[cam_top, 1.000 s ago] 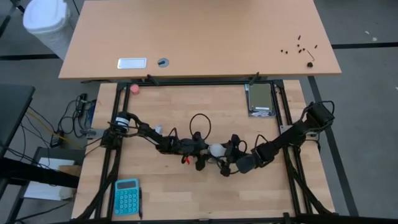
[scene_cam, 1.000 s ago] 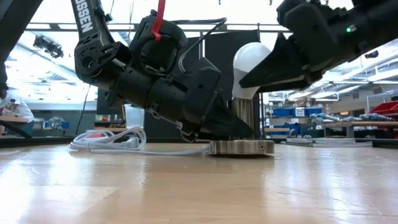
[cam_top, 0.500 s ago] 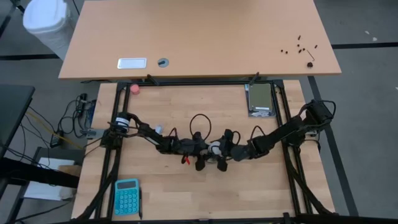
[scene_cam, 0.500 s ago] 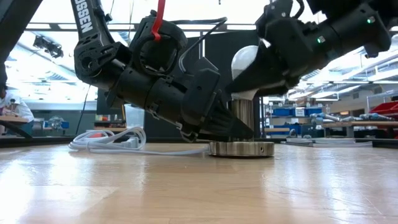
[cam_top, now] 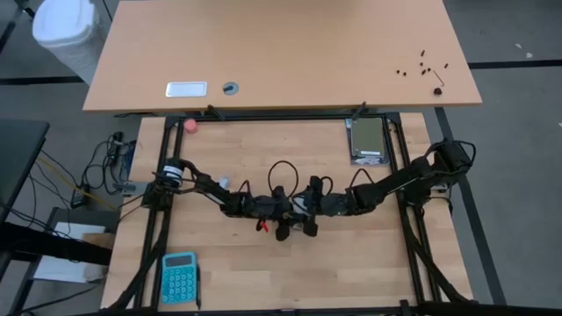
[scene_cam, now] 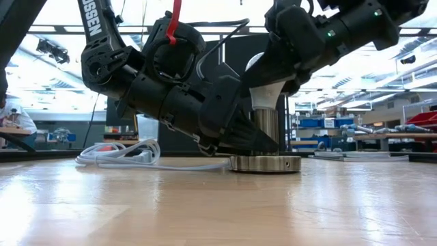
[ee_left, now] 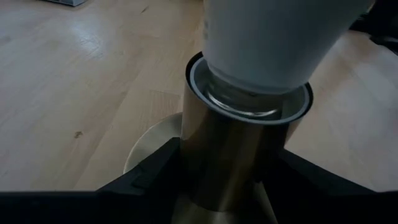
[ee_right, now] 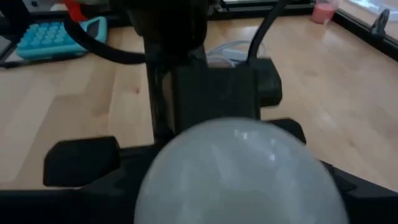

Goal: Screw lightbulb
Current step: Insert the lightbulb into the lamp holder

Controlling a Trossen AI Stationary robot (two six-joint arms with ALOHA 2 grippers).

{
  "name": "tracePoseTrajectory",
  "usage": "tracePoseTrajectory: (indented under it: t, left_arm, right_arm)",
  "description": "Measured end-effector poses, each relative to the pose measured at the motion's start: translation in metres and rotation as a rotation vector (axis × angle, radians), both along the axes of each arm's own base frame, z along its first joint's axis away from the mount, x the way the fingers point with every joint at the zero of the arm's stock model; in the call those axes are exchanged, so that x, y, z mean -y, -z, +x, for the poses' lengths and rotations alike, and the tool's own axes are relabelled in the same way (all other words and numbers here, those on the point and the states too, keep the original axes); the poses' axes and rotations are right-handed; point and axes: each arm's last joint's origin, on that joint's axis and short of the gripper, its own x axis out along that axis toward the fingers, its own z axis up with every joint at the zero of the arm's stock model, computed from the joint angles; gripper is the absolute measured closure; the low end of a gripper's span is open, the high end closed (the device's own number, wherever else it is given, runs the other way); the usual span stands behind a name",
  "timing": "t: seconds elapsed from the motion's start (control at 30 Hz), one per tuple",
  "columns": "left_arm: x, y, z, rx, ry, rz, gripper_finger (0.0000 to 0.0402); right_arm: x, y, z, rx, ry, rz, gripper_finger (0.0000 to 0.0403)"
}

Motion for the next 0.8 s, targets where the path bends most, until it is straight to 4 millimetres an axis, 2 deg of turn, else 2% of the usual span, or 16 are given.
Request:
tracePoseTrajectory:
  t: [0.13,0.27,0.5,0.8]
  left_arm:
    - [0.000,0.000,0.000,-0.002,0.000,0.000,0.0189]
    - [0.000,0.000,0.000,-0.002,-0.001,0.000,0.0189]
    - [0.000,0.000,0.000,-0.002,0.000,0.000,0.0189]
    - [0.000,0.000,0.000,0.002,-0.001,-0.001,0.0189]
  right_arm:
    - [0.000,-0.002,0.000,-0.006,-0.006,-0.015,0.0124]
    - [-0.001,-0.018,-0.004,0.050,-0.003,-0.025,0.0124]
    - [0.001,-0.032,-0.010,0.081,-0.005,-0.016,0.0124]
    - [0.000,-0.019,-0.006,0.035,-0.005,-0.020,0.0124]
